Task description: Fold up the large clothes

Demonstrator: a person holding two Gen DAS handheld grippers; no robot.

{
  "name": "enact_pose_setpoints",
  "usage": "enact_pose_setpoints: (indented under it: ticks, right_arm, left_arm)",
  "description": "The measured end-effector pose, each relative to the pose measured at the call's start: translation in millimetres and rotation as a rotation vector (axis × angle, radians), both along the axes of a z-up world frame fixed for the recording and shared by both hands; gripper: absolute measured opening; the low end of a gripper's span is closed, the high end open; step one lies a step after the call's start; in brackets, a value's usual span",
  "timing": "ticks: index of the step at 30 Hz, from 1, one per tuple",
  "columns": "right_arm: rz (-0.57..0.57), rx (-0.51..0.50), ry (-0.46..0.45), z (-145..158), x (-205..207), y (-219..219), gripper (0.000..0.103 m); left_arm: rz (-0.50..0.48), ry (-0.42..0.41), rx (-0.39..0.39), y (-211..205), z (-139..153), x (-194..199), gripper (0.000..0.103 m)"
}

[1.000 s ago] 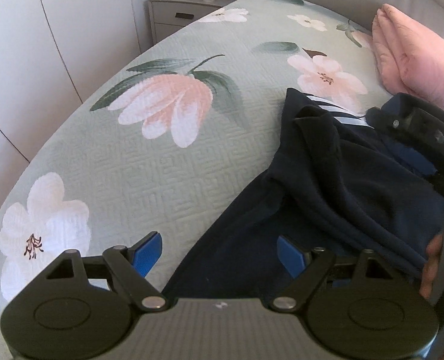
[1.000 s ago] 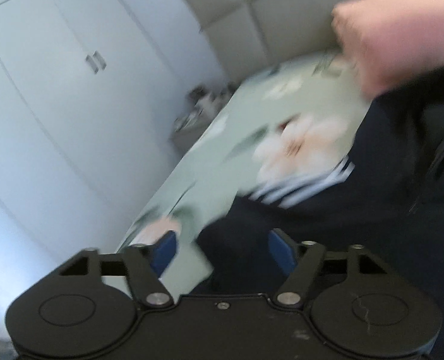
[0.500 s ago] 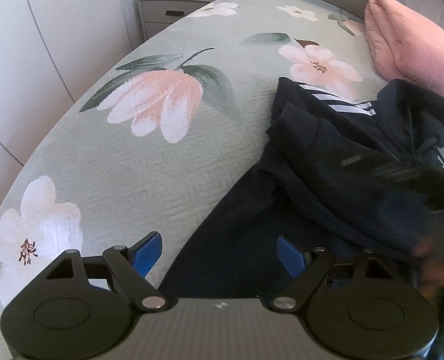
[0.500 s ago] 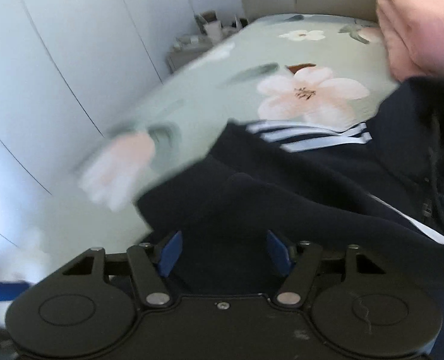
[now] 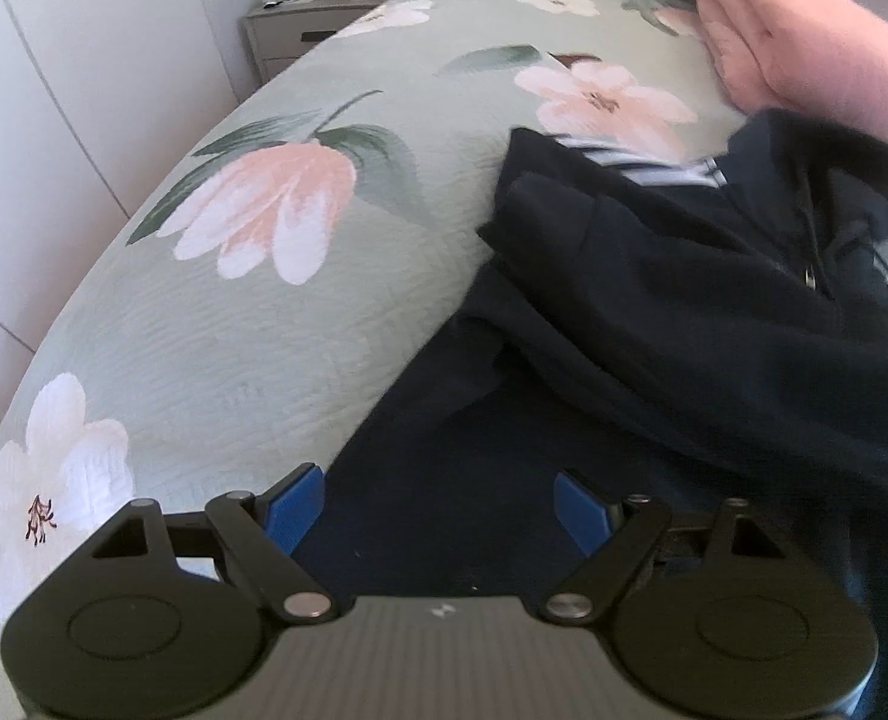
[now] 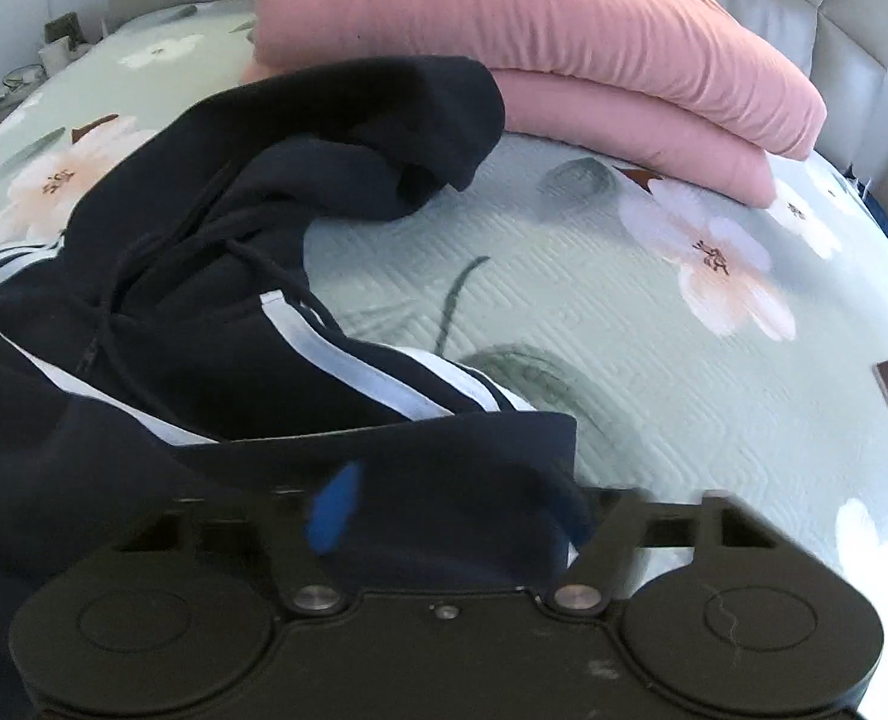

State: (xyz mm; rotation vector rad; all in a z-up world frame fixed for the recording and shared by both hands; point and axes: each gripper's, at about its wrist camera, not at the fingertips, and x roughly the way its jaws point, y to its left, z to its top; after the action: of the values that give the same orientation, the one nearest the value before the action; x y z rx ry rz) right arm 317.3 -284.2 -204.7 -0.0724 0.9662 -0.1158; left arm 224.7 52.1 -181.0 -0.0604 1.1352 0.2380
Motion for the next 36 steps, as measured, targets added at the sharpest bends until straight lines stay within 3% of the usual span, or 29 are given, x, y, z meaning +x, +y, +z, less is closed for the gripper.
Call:
enact_pose_setpoints:
  ticks: [1,4,6,7,9,10,11,12,13,16,19,20,21,22,23,28,31,32,34,35,36]
  right_arm:
    - [-0.017,-0.003,-0.045,0,-4,-1,0.0]
    - [-0.144,0.069,-0.282,15,-29,-11,0.0]
    - [-0.226,0.103,-0.378,22,-36,-21,0.0]
    - [-0.248,0.129,-0.371,21,-34,-28,0.0]
    - [-0.178,0.228,-0.288,17,-18,-41,0.004]
    - [-0.14,0.252,-0.247,15,-16,-42,0.036]
    - [-0.11,0.243,-0.206,15,-17,-41,0.057]
    - [-0.098,0.211,-0.196,17,-19,-37,0.091]
    - [-0.082,0.178,-0.196,18,-22,-34,0.101]
    - [0.013,0.161,-0.125,12,-18,-28,0.1]
    - [0.016,0.093,0.013,-10,-4,-19,0.099]
    - [0.021,0.07,0.018,-16,1,-18,0.086]
    - [0.011,0.058,-0.005,-18,0,-16,0.062]
    - [-0.011,0.059,-0.038,-17,-2,-16,0.01]
    - [-0.054,0.086,-0.084,-13,-5,-17,0.009]
    - [-0.138,0.165,-0.396,22,-43,-22,0.008]
    - [-0.211,0.233,-0.366,15,-36,-40,0.011]
    - [-0.27,0.28,-0.296,2,-25,-53,0.023]
    - [-0.357,0.347,-0.151,-25,-9,-73,0.062]
    - [-0.4,0.362,-0.116,-32,-8,-81,0.076]
    - [-0.436,0.37,-0.148,-30,-16,-85,0.078]
  left_arm:
    - [-0.009,0.008,0.009,-3,-2,1,0.086]
    - [-0.02,0.016,0.027,-11,-8,2,0.086]
    - [-0.03,0.021,0.036,-15,-11,3,0.086]
    - [-0.038,0.026,0.039,-17,-12,4,0.086]
    - [-0.054,0.032,0.042,-19,-14,4,0.086]
    - [-0.057,0.032,0.042,-20,-14,4,0.086]
    - [-0.055,0.031,0.042,-21,-15,4,0.086]
    - [-0.054,0.032,0.04,-22,-16,4,0.086]
    - [-0.055,0.034,0.035,-23,-17,4,0.086]
    - [-0.068,0.043,0.014,-26,-20,4,0.086]
    - [-0.081,0.048,0.023,-30,-22,3,0.086]
    - [-0.082,0.045,0.026,-31,-22,3,0.086]
    - [-0.08,0.041,0.028,-30,-21,3,0.086]
    - [-0.076,0.039,0.026,-29,-21,3,0.086]
    - [-0.072,0.04,0.023,-28,-21,4,0.086]
    - [-0.054,0.061,0.005,-26,-26,6,0.086]
    - [-0.068,0.067,0.0,-30,-27,7,0.086]
    - [-0.073,0.065,0.003,-32,-26,7,0.086]
    - [-0.081,0.063,0.015,-34,-26,6,0.086]
    - [-0.078,0.061,0.022,-34,-25,6,0.086]
    - [-0.073,0.058,0.027,-34,-25,5,0.086]
